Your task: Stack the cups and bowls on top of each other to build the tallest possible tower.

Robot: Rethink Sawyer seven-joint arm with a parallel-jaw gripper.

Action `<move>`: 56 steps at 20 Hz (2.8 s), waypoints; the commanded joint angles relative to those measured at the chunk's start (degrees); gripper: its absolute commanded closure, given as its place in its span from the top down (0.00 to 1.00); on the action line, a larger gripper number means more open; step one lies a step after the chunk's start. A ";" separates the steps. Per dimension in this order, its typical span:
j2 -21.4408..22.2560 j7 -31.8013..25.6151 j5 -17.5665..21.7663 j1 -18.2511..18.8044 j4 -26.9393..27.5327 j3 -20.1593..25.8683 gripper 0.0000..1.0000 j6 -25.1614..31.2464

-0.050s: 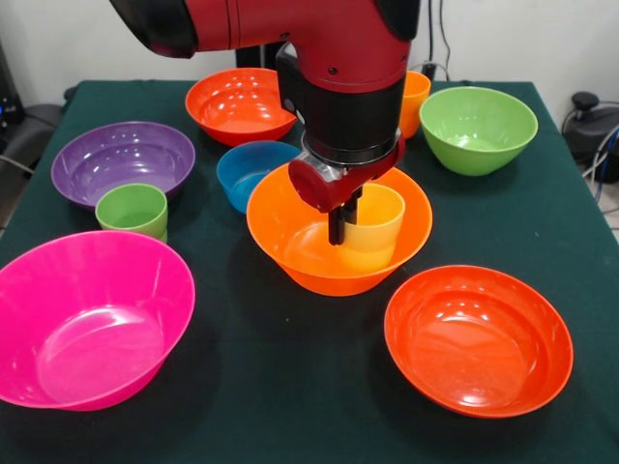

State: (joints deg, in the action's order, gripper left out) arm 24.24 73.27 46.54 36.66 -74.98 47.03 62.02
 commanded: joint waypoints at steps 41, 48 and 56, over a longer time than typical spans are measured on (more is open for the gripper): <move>6.55 -7.93 -1.64 -0.25 -7.05 -2.13 1.00 1.29; 8.76 -8.71 -2.42 -0.52 -9.14 -2.94 1.00 3.27; 9.34 -9.56 -1.65 -1.26 -8.88 -3.96 1.00 4.42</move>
State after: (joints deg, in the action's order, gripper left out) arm 33.55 73.27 43.51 36.71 -81.04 47.03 61.28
